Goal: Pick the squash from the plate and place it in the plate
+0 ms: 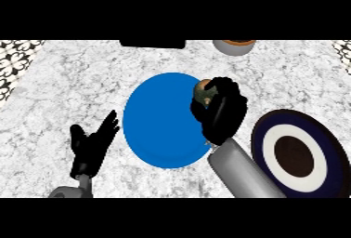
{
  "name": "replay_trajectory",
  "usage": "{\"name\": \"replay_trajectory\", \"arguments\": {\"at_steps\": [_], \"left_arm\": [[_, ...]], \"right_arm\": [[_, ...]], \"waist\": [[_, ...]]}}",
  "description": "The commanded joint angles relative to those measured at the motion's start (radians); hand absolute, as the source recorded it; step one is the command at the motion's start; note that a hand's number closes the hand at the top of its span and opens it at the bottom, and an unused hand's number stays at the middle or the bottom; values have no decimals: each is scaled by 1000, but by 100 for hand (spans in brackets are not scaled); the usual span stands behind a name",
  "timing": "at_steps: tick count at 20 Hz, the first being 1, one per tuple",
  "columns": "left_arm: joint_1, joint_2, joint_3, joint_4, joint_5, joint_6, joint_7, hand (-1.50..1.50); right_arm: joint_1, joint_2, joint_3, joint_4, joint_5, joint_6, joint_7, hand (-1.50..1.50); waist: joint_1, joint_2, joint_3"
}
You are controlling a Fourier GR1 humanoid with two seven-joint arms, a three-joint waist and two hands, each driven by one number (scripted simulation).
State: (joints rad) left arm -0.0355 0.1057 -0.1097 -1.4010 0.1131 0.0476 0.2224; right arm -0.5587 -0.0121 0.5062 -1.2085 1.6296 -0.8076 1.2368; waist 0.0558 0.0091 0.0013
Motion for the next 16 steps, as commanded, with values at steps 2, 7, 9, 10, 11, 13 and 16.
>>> {"name": "replay_trajectory", "arguments": {"at_steps": [2, 7, 9, 10, 11, 13, 16], "left_arm": [[-18, 1, 2, -14, 0, 3, 20, 0], [9, -6, -27, -44, -4, -16, 15, 0], [-33, -24, -20, 9, -18, 6, 3, 0], [-32, -13, -16, -1, -9, -10, 0, 0], [27, -5, -13, 0, -5, -19, -25, 0], [26, -37, -45, 20, -31, 1, -32, 0], [-17, -23, 3, 54, -14, 3, -43, 0]], "right_arm": [[13, 12, -64, 106, -198, 35, 180, -150], [-36, 12, -27, 306, -450, -136, 55, -150], [-130, 12, -6, 356, -542, -169, 5, -150], [-93, 12, 18, 375, -572, -268, -52, -150], [-72, 12, -1, 365, -588, -337, -115, -150], [-120, 12, 9, 374, -623, -404, -163, -150], [-99, 12, 17, 352, -624, -551, -220, -150]], "waist": [[6, 7, 1], [38, 12, 2], [24, 12, 1], [28, 14, 2], [20, 11, 2], [20, 12, 2], [0, 11, 1]]}}
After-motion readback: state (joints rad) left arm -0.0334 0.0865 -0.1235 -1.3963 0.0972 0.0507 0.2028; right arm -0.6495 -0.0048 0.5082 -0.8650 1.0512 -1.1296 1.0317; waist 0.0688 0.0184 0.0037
